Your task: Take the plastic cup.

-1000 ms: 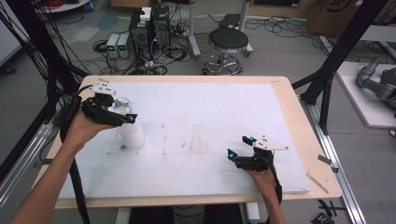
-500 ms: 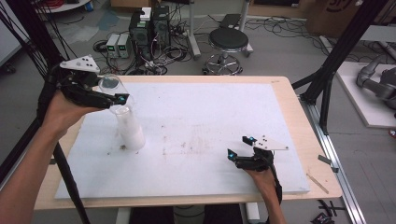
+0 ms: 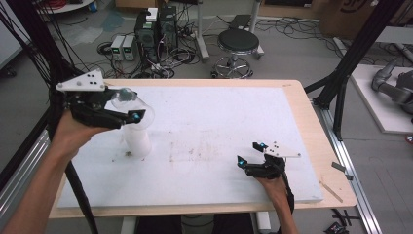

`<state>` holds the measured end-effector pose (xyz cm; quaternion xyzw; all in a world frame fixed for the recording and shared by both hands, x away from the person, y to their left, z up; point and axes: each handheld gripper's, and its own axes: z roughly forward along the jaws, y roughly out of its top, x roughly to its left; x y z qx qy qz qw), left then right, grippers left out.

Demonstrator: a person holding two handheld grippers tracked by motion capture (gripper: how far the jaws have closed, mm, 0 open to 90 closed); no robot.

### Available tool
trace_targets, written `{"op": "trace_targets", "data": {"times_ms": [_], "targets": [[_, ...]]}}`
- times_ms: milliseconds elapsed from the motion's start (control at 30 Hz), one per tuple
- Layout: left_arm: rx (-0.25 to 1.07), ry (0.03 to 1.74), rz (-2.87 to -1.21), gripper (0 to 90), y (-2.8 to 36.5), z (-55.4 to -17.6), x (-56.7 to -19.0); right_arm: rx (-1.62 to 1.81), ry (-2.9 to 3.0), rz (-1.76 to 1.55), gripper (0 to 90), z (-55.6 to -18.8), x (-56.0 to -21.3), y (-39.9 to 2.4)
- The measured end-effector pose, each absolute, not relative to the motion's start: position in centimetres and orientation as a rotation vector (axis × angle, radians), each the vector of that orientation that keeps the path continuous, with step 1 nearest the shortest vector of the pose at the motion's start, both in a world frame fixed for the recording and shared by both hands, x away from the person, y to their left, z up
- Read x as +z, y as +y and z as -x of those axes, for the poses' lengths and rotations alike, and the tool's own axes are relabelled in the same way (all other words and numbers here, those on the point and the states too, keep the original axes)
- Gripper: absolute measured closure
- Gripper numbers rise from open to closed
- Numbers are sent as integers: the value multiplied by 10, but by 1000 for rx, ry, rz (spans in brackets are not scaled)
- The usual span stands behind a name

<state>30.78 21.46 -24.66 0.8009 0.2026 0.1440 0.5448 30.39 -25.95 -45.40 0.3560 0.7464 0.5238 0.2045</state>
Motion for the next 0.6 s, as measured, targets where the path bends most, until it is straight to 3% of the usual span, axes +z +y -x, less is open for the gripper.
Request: {"op": "trace_targets", "data": {"times_ms": [267, 600], "targets": [[229, 336, -1853, 353, 175, -289, -288, 1453, 2096, -982, 158, -304, -454, -258], [141, 267, -1787, 353, 158, -290, -338, 1449, 2087, -943, 158, -302, -454, -258]]}}
